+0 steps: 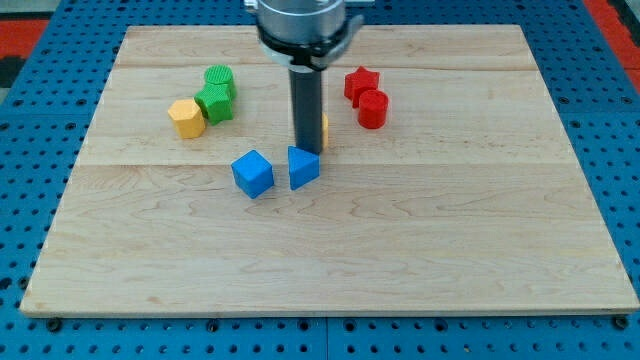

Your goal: Push the yellow heart to the bottom right of the green star

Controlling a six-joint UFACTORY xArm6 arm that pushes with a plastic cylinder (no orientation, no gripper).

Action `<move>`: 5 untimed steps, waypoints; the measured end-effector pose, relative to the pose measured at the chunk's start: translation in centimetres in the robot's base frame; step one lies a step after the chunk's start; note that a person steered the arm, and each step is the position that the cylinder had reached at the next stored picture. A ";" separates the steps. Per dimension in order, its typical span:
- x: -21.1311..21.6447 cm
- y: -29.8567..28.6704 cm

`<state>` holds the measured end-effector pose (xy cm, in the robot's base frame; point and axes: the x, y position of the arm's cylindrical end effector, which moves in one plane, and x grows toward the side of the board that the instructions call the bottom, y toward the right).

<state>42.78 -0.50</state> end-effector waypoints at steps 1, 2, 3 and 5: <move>0.1 2.0; -1.1 3.4; -2.7 1.6; -6.8 0.2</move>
<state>35.94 -0.29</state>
